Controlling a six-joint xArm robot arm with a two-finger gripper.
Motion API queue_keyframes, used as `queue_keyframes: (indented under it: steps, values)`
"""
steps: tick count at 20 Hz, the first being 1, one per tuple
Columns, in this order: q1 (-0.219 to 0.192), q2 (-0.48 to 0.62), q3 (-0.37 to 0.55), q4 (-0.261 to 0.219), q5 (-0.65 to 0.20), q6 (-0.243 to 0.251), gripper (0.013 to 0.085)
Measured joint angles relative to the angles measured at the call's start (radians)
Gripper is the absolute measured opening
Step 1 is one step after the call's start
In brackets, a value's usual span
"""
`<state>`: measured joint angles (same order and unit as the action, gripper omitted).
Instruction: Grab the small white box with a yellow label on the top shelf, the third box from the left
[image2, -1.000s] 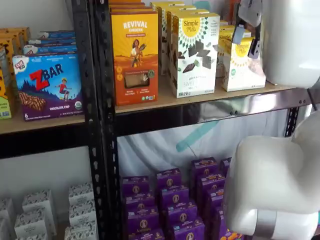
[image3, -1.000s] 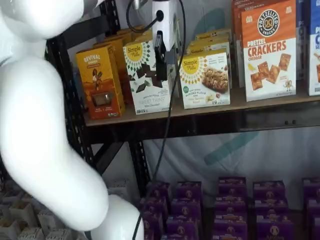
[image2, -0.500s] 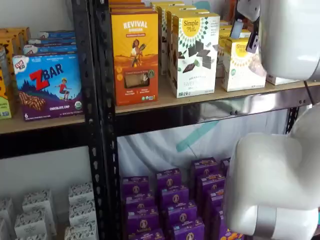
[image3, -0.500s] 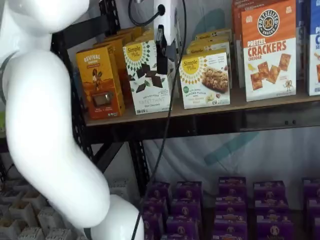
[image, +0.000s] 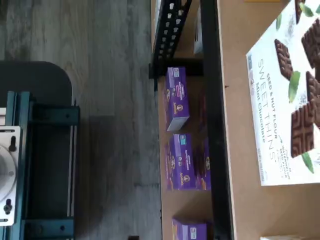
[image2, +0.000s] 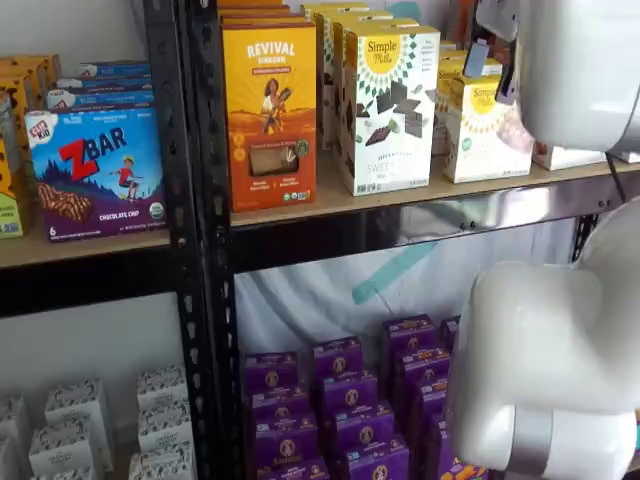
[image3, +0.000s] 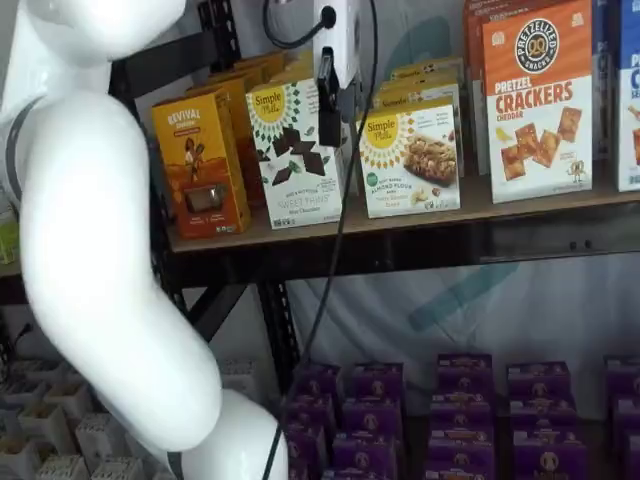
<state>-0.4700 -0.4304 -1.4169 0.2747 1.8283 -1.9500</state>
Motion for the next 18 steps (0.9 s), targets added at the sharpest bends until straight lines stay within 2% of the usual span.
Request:
queue_keyframes:
  steps: [10, 18]
  values:
    - [-0.064, 0.034, -0.033, 0.122, -0.026, -0.018, 0.0850]
    - [-0.052, 0.084, -0.084, 0.101, -0.035, -0.016, 0.0850]
